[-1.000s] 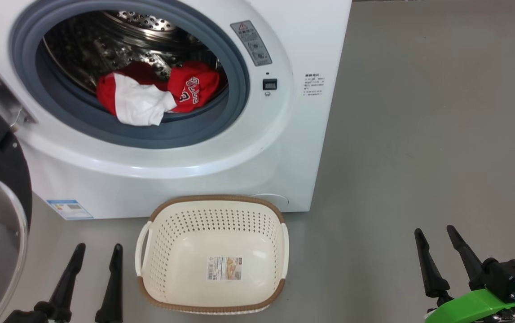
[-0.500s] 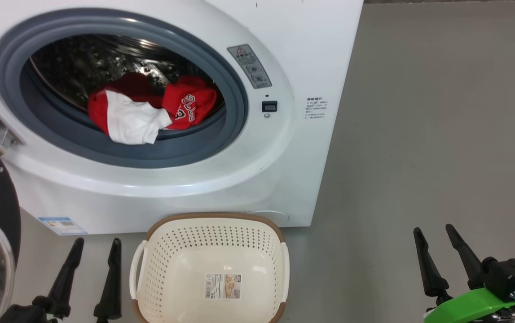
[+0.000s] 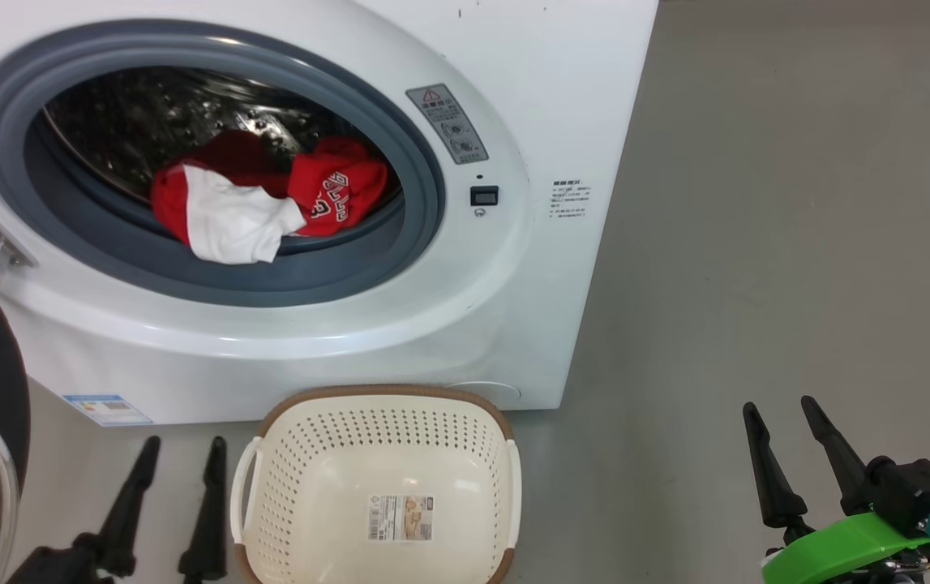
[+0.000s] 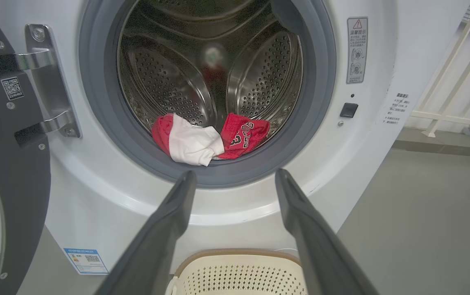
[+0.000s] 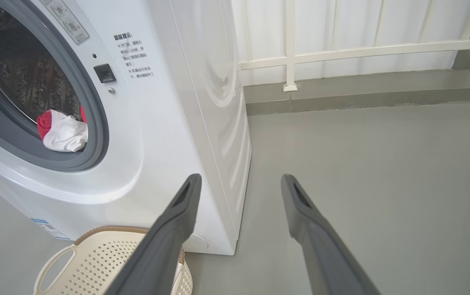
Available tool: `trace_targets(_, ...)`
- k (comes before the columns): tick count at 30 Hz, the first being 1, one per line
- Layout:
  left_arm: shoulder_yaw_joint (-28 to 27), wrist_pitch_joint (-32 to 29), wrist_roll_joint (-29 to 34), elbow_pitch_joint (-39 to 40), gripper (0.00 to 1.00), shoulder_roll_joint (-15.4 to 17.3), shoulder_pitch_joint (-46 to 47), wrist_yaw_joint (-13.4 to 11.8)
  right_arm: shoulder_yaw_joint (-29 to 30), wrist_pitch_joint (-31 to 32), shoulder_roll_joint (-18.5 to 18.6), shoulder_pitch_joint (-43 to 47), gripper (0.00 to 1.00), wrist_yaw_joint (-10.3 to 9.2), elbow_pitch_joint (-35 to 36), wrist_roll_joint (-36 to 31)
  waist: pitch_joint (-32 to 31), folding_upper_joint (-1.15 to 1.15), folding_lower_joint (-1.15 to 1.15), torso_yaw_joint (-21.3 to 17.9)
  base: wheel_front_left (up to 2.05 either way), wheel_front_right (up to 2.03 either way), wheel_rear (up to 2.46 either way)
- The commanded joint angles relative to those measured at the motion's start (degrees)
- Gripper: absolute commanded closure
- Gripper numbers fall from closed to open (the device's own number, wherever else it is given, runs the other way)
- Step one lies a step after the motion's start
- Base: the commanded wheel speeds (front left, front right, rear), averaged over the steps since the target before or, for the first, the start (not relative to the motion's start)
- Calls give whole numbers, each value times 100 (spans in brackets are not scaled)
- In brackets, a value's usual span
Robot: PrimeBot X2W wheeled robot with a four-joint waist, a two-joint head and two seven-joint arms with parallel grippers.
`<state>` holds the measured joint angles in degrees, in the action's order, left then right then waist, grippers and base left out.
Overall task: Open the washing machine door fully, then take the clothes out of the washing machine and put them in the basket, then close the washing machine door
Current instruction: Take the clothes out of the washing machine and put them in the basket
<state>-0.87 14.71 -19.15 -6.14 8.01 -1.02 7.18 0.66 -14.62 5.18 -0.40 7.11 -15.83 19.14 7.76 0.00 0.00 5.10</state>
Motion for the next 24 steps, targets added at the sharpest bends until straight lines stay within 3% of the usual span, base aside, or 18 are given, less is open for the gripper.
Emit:
trace_targets(1, -139, 29, 23, 92, 0, 68, 259, 31, -158, -38, 49, -152, 0, 37, 133, -27, 41, 0, 0, -20, 0, 0, 0)
trace_targets(13, -107, 29, 290, -1157, 0, 61, 1753, 31, -212, -38, 46, -439, 0, 37, 199, -51, 759, 0, 0, -301, 0, 0, 0)
trace_targets(24, 271, 29, 217, -2207, 0, 457, 3526, 31, -241, -38, -28, -817, 0, 37, 288, -65, 1506, 0, 0, -703, 0, 0, 0)
